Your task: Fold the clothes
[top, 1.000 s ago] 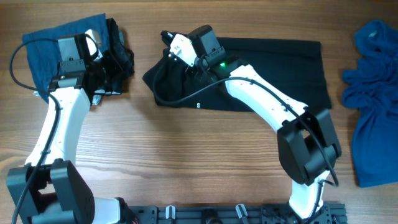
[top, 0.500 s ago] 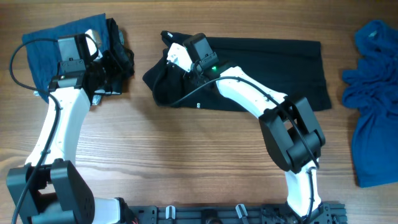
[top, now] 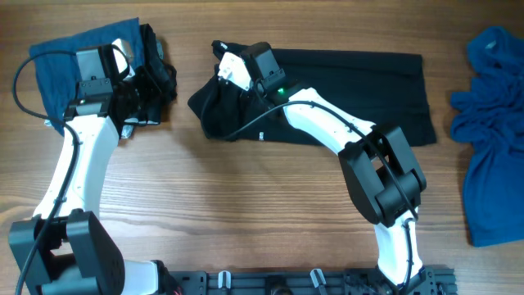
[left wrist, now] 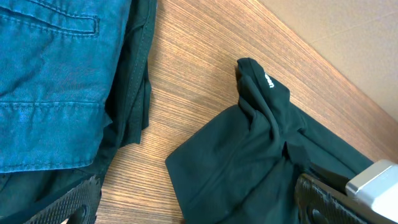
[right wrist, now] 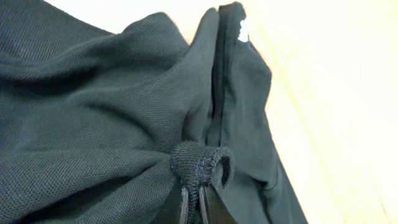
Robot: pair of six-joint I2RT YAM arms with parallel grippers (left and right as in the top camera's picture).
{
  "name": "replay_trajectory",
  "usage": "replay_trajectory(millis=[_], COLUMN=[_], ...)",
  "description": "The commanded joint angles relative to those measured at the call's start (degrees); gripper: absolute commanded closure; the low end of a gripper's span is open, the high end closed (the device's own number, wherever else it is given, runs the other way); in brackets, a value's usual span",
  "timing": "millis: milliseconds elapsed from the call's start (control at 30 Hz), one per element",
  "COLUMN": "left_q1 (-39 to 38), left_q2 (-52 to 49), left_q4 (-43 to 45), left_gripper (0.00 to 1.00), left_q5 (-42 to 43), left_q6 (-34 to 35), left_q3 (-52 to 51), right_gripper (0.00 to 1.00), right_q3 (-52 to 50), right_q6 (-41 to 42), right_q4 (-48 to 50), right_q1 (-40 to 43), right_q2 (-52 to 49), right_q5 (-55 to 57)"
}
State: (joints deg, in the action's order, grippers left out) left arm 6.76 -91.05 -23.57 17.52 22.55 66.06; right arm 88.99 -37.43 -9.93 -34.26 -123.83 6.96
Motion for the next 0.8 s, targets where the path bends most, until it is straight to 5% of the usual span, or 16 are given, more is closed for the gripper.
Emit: replay_trajectory(millis=[0, 333, 467, 567, 767], left_q1=[-0.1, -0.1, -0.1, -0.1, -0.1], left_q2=[1.4, 1.4, 1.4, 1.4, 1.4], left_q4=[0.0, 0.0, 0.0, 0.0, 0.0], left_gripper=[0.0, 0.0, 0.0, 0.0, 0.0], left_q5=[0.7, 0.7, 0.7, 0.7, 0.7], left_q6=[-1.3, -1.4, -1.3, -1.4, -1.3], left_q3=[0.5, 0.5, 0.5, 0.5, 0.5], right_gripper=[0.96, 0.84, 0.51, 0.37, 0.24], right_q3=[0.3, 0.2, 0.2, 0.3, 0.5], right_q6=[-0.1, 0.1, 0.3, 9.4, 24.4], right_q4=[1.0, 1.8, 3.6, 9.1, 7.7], right_q1=[0.2, 3.1, 3.8, 4.3, 7.6], right_q2=[-1.1, -4.3, -4.5, -4.4, -1.5], right_q5=[0.7, -1.6, -3.1, 1.3, 7.6])
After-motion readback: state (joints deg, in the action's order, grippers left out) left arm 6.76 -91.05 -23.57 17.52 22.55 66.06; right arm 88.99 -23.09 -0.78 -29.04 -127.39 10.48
